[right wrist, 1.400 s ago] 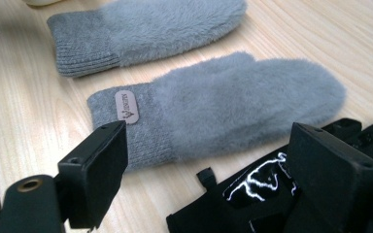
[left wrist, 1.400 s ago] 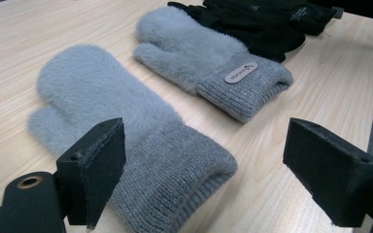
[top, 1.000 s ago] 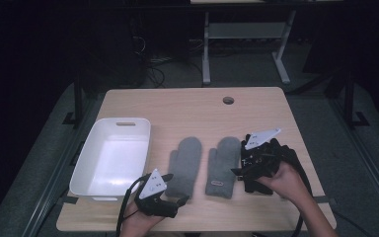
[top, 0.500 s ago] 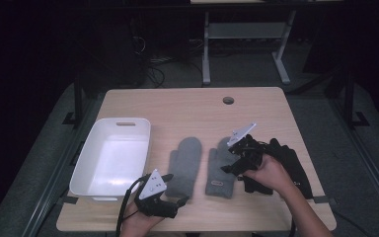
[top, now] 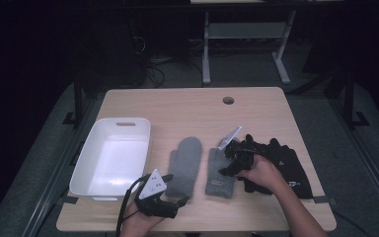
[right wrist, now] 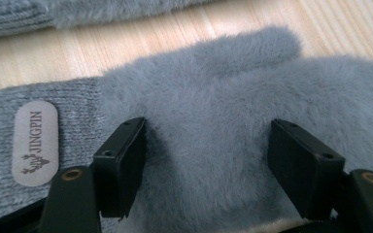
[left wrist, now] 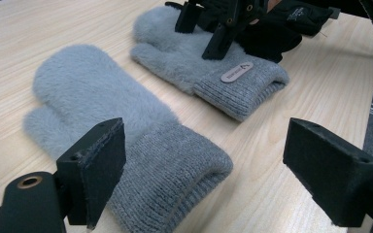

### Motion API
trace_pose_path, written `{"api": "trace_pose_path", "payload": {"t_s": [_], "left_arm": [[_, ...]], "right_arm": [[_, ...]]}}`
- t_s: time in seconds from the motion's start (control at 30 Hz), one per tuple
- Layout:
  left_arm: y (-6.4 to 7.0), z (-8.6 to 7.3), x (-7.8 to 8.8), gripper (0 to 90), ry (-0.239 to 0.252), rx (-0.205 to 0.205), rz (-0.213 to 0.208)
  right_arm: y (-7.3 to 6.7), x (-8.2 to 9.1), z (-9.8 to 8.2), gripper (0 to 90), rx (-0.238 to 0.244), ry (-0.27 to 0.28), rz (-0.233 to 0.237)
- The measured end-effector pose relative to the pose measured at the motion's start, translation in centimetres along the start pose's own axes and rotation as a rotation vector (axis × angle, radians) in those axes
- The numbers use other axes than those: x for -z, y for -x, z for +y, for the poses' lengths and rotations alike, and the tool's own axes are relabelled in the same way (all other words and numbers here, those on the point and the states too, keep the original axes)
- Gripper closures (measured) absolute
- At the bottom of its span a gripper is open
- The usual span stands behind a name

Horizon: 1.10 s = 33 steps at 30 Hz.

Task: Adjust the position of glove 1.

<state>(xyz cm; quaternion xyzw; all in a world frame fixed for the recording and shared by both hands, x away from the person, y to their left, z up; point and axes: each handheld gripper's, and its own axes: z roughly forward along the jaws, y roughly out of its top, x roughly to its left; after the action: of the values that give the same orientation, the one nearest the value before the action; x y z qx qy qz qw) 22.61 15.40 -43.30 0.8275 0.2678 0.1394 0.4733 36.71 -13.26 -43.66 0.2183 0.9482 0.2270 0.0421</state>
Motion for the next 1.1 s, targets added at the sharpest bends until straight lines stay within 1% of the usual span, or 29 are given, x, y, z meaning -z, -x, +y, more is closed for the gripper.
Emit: {"api": "trace_pose_path", "payload": {"t_s": [0.13, 0.17, 0.33, 0.43, 0.53, 0.63, 0.67, 0.8, 0.93, 1.1], "left_arm": [[0.1, 0.0, 0.0, 15.2, 0.001, 0.002, -0.004], [0.1, 0.0, 0.0, 15.2, 0.002, -0.004, -0.004], [0.2, 0.0, 0.0, 15.2, -0.001, -0.012, -0.005], [0.3, 0.1, 0.0, 15.2, -0.001, -0.014, -0.004], [0.3, 0.1, 0.1, 15.3, 0.001, -0.016, -0.004], [0.3, 0.1, 0.1, 15.2, 0.002, -0.015, -0.003], [0.3, 0.1, 0.1, 15.3, 0.002, -0.016, -0.003], [0.3, 0.1, 0.2, 15.3, 0.001, -0.013, -0.003], [0.2, 0.1, 0.4, 15.3, 0.011, -0.014, 0.000], [0.2, 0.2, 0.5, 15.2, 0.015, -0.007, 0.002]], "right_arm": [[-0.2, -0.6, 0.0, 31.0, 0.012, -0.020, -0.006], [-0.2, -0.6, 0.0, 31.5, 0.019, -0.022, -0.009], [-0.3, -0.8, 0.1, 36.8, 0.017, -0.042, -0.020], [-0.4, -0.7, 0.3, 42.5, 0.009, -0.055, -0.019], [-0.3, -0.7, 0.3, 50.3, 0.001, -0.060, -0.026], [-0.1, -0.6, 0.2, 58.2, 0.005, -0.056, -0.023], [-0.1, -0.6, 0.2, 60.5, -0.002, -0.056, -0.021], [-0.1, -0.5, 0.3, 70.8, -0.003, -0.056, -0.014], [-0.2, -0.2, 0.3, 76.8, -0.018, -0.051, -0.015], [-0.3, 0.4, 0.3, 80.4, -0.040, -0.034, -0.008]]}}
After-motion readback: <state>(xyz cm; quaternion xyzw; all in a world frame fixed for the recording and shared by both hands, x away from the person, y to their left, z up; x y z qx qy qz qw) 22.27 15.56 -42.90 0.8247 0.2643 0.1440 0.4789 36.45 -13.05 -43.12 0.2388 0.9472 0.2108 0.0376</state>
